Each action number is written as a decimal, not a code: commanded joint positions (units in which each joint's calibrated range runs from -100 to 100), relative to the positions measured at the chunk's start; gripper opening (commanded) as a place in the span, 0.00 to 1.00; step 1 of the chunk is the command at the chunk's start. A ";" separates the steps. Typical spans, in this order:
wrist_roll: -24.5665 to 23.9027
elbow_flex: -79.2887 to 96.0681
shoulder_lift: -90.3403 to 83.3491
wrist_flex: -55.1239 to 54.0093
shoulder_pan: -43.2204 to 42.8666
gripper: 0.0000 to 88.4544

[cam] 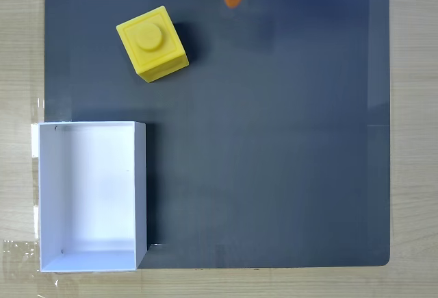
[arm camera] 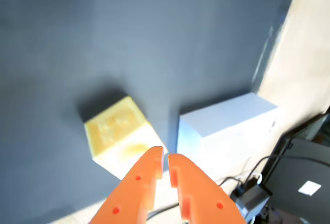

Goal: Grasp a yellow block and put it in the box

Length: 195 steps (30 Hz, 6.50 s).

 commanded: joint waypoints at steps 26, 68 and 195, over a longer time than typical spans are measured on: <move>35.88 -30.94 34.97 21.29 28.65 0.45; 41.34 -11.76 50.99 -4.98 28.39 0.16; 1.57 61.24 -55.03 -4.02 1.46 0.02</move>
